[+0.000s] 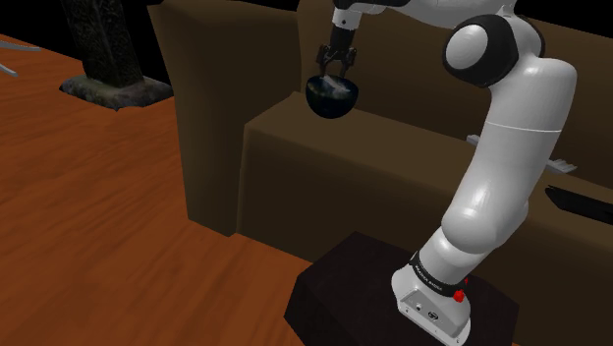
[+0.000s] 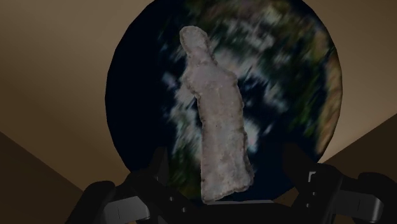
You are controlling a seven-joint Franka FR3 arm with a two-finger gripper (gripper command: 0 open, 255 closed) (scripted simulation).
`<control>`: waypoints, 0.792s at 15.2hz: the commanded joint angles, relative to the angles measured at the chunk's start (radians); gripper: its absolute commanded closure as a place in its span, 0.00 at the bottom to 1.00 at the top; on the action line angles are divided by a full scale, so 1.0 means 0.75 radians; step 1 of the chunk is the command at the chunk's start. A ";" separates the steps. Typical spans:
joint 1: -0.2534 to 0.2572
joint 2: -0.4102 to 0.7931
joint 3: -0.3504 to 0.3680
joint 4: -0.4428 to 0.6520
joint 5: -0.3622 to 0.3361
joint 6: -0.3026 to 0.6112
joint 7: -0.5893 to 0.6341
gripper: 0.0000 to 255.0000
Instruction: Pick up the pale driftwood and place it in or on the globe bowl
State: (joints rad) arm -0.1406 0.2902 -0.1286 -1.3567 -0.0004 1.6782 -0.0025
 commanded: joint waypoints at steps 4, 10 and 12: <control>-0.004 0.036 0.000 0.188 0.004 -0.153 -0.002 0.00; -0.006 0.051 0.000 0.247 0.006 -0.196 -0.003 0.00; -0.006 0.051 0.000 0.247 0.006 -0.196 -0.003 0.00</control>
State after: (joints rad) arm -0.1447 0.3281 -0.1288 -1.1719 0.0044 1.5314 -0.0049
